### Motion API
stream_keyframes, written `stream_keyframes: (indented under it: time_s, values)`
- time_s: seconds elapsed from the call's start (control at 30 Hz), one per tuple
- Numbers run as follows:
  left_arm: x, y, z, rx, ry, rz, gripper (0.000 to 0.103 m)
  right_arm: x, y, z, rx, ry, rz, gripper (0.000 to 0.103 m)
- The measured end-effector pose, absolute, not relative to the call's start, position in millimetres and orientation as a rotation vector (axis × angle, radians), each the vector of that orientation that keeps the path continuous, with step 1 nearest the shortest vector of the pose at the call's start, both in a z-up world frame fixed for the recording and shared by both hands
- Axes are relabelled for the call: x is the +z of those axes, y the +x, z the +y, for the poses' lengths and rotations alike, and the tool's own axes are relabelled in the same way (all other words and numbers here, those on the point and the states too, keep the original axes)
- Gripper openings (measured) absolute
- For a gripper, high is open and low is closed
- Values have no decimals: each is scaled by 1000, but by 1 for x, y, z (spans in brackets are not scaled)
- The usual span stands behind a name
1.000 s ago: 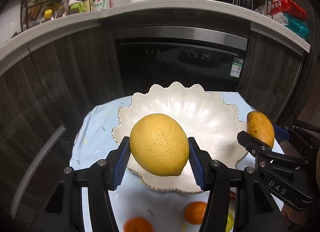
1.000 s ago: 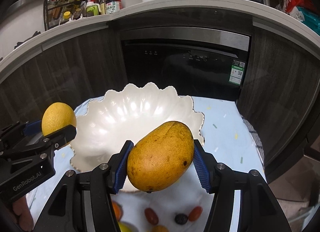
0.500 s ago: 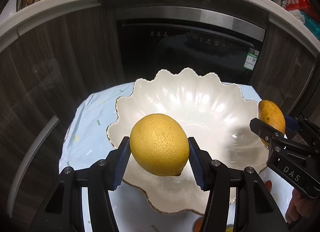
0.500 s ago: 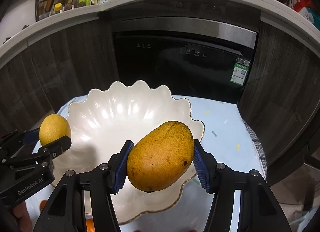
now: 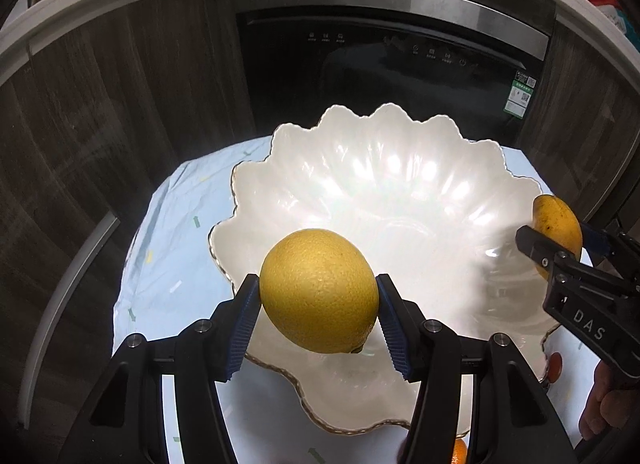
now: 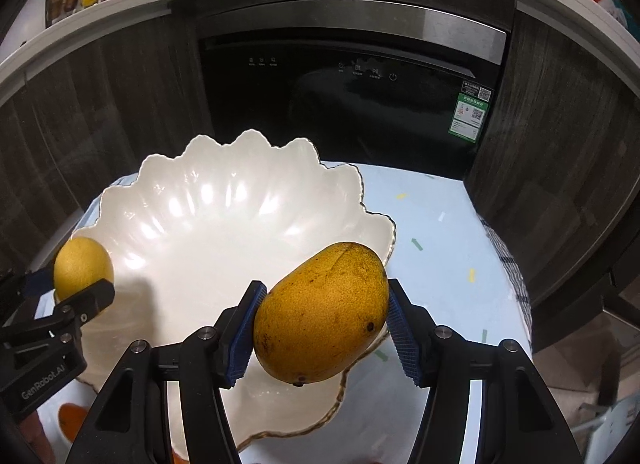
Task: Organize fruits
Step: 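Carry the lemon and mango over the white bowl and open both grippers, then withdraw both grippers from the bowl toward the remaining fruits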
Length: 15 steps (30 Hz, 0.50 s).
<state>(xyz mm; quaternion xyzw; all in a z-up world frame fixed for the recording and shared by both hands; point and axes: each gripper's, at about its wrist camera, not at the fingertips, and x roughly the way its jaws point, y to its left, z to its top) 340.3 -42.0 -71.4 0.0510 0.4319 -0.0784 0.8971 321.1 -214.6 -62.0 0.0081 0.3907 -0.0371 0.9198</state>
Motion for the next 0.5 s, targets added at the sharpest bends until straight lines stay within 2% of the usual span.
stream_keyframes:
  time_s: [0.07, 0.1, 0.13, 0.2, 0.3, 0.5]
  values:
    - [-67, 338, -43, -150, 124, 868, 68, -56, 319, -215, -94, 17, 773, 81]
    - [-65, 338, -43, -146, 126, 860, 73, -53, 318, -215, -100, 19, 760, 84]
    - [-63, 337, -43, -145, 124, 852, 73, -51, 318, -215, -106, 21, 752, 87]
    - [-57, 337, -42, -140, 127, 839, 74, -46, 317, -215, -107, 33, 738, 89]
    - [-50, 336, -38, -113, 122, 817, 87, -41, 316, -217, -120, 42, 721, 96]
    - [-42, 333, -30, -88, 104, 809, 93, -35, 310, -216, -117, 53, 703, 100]
